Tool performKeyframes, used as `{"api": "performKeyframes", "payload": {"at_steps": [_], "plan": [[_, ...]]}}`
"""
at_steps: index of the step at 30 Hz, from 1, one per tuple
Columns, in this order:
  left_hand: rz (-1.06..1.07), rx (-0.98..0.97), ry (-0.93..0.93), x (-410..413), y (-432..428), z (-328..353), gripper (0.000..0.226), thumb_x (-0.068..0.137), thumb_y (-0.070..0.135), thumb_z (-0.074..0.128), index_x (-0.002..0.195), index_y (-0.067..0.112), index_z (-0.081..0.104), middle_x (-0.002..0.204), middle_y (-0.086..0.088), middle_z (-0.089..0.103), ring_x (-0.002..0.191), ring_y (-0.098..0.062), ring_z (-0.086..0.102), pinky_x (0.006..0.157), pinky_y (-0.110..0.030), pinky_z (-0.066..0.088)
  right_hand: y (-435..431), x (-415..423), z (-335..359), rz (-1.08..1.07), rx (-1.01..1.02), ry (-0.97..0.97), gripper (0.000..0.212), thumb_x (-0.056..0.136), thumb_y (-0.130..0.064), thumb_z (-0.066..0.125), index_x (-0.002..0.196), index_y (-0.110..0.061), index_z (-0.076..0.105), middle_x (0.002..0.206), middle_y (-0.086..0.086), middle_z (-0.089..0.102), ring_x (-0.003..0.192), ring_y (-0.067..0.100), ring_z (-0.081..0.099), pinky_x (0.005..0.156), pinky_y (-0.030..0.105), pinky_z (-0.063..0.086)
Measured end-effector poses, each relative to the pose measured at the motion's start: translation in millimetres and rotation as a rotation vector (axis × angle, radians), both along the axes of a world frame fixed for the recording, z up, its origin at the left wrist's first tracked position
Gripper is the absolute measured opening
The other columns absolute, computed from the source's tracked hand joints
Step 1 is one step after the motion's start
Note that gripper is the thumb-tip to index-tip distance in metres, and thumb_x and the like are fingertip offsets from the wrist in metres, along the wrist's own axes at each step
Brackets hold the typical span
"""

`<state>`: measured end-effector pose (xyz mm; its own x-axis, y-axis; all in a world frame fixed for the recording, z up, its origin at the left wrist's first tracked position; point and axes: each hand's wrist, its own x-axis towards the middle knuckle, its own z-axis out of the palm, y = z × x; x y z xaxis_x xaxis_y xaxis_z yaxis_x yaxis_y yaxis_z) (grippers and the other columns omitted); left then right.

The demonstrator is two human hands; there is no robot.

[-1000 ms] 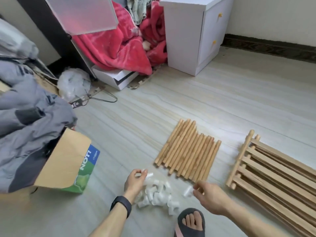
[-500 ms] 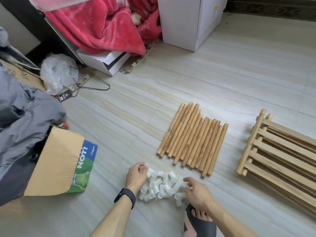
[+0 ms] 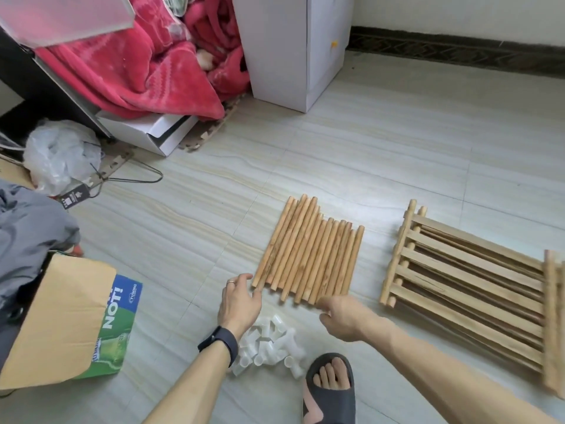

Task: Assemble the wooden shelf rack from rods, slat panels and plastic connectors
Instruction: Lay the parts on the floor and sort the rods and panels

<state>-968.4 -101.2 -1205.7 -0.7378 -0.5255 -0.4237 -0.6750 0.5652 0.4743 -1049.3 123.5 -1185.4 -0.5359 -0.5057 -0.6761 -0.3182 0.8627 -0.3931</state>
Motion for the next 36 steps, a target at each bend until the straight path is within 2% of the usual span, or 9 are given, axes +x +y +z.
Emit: {"api": "performKeyframes", "payload": {"at_steps": [4,6,8,15,21,23,27,31,36], "plan": [[-0.162,0.064,0.063,-55.2,49.5,25.2,0.044,0.101,0.032,0.051,0.144,0.025,0.043,0.146,-0.008,0.042,0.123,-0.023,0.052,0.1,-0.037,0.046,44.3,-59.8,57.1,0.107,0.124,0.205,0.038,0.103,-0.031,0.041,0.136,-0.021,0.056,0.13,0.009,0.065,0.114,0.03,0.063,0.093,0.041,0.056],[-0.245,0.129,0.074,-80.6,81.7,34.3,0.046,0.101,0.03,0.051,0.145,0.025,0.041,0.146,-0.009,0.04,0.103,-0.02,0.062,0.088,-0.033,0.051,74.6,-84.1,82.4,0.083,0.158,0.302,0.038,0.102,-0.032,0.041,0.135,-0.021,0.057,0.129,0.009,0.065,0.114,0.031,0.063,0.093,0.04,0.055],[-0.324,0.196,0.071,-101.5,115.9,39.4,0.047,0.101,0.03,0.052,0.147,0.024,0.04,0.147,-0.008,0.037,0.104,-0.026,0.063,0.088,-0.038,0.054,110.9,-99.8,99.0,-0.005,0.143,0.341,0.037,0.102,-0.033,0.043,0.133,-0.021,0.058,0.129,0.009,0.066,0.115,0.031,0.062,0.094,0.038,0.053],[-0.552,0.25,-0.065,-129.6,209.9,19.2,0.056,0.1,0.033,0.052,0.152,0.02,0.033,0.152,-0.012,0.039,0.135,-0.028,0.046,0.107,-0.035,0.039,261.7,-64.3,59.6,-0.81,-0.139,0.288,0.029,0.098,-0.032,0.059,0.125,-0.022,0.062,0.121,-0.001,0.069,0.108,0.016,0.063,0.095,0.031,0.048],[-0.507,0.319,-0.143,-144.4,245.1,-14.9,0.063,0.103,0.038,0.049,0.155,0.015,0.022,0.143,-0.01,0.053,0.122,-0.03,0.058,0.102,-0.038,0.048,347.1,-7.0,-12.6,-1.476,-0.13,0.342,0.05,0.097,-0.045,0.061,0.131,-0.008,0.056,0.132,0.014,0.062,0.121,0.032,0.057,0.094,0.04,0.043],[-0.445,0.32,-0.145,-151.1,248.5,-24.3,0.057,0.104,0.036,0.046,0.153,0.017,0.025,0.128,-0.006,0.059,0.111,-0.031,0.063,0.093,-0.043,0.055,359.3,0.1,-30.2,-1.491,-0.109,0.271,0.062,0.096,-0.049,0.06,0.14,-0.006,0.049,0.14,0.016,0.057,0.127,0.035,0.054,0.1,0.041,0.043],[-0.425,0.319,-0.125,-156.8,259.0,-37.6,0.05,0.104,0.031,0.047,0.151,0.021,0.033,0.119,-0.001,0.061,0.097,-0.022,0.063,0.069,-0.029,0.053,373.7,5.4,-55.3,-1.426,-0.089,0.187,0.066,0.098,-0.044,0.061,0.149,-0.009,0.039,0.145,0.014,0.054,0.13,0.035,0.053,0.102,0.04,0.042],[-0.503,0.28,-0.108,-162.8,282.4,-40.6,0.056,0.102,0.028,0.053,0.154,0.023,0.033,0.134,-0.007,0.062,0.119,-0.031,0.059,0.098,-0.038,0.05,398.6,14.2,-67.9,-1.397,-0.046,0.273,0.054,0.101,-0.03,0.056,0.148,-0.01,0.039,0.141,0.017,0.057,0.126,0.038,0.055,0.096,0.039,0.043],[-0.678,0.284,-0.174,-172.2,328.0,-33.8,0.059,0.099,0.026,0.058,0.153,0.024,0.034,0.127,-0.003,0.064,0.115,-0.025,0.06,0.09,-0.027,0.044,446.0,34.8,-76.2,-1.419,-0.003,0.313,0.051,0.102,-0.019,0.052,0.149,-0.01,0.036,0.139,0.019,0.058,0.123,0.041,0.055,0.091,0.039,0.042]]}}
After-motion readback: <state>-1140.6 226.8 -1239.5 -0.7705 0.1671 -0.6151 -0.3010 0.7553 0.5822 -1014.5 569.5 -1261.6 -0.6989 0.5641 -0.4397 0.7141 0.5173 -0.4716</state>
